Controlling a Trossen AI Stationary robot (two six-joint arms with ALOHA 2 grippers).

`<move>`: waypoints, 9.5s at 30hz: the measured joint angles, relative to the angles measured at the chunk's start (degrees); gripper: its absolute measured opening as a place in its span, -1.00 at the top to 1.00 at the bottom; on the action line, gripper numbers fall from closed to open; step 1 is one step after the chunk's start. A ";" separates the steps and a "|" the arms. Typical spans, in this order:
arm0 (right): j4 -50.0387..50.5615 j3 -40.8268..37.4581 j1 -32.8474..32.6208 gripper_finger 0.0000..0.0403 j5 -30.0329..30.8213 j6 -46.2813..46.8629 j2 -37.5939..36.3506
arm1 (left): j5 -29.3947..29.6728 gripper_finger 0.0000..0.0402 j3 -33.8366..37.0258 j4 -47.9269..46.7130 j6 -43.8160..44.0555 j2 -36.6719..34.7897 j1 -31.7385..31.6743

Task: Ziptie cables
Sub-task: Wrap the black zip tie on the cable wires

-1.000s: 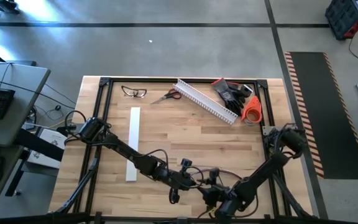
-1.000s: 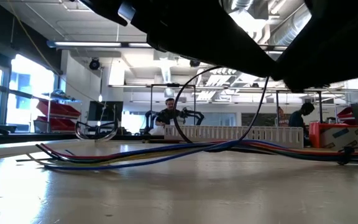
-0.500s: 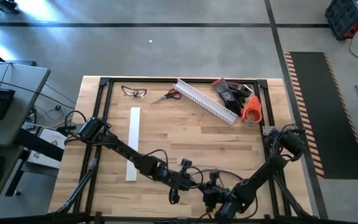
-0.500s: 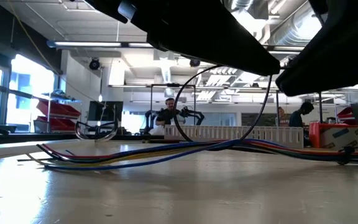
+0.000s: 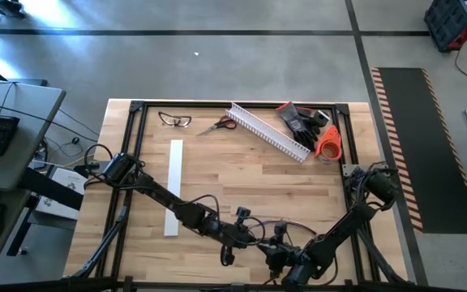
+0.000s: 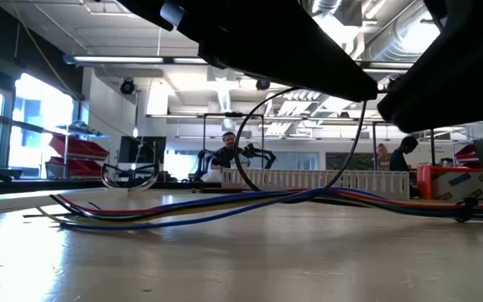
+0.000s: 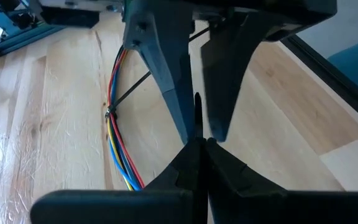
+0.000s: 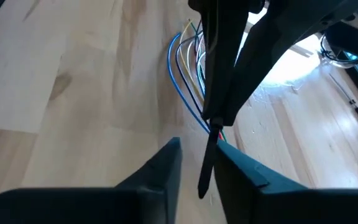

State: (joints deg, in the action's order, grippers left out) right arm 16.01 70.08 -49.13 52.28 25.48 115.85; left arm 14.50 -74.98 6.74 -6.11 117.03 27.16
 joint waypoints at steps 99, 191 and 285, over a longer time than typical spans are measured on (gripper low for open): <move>-11.02 -5.21 -2.84 1.00 11.97 11.93 3.49 | 1.46 1.00 0.00 0.50 -0.13 0.02 0.90; -9.15 -5.27 4.33 1.00 -15.70 11.30 -3.02 | 11.96 0.97 0.04 6.91 -10.95 4.76 4.79; 0.92 -7.50 1.67 0.91 -4.30 27.19 -5.22 | -19.50 1.00 -0.02 7.64 -11.96 5.05 -9.62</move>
State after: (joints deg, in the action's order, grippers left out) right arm 16.93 62.59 -47.46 47.99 52.66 110.63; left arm -4.99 -75.00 14.38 -18.06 122.08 17.54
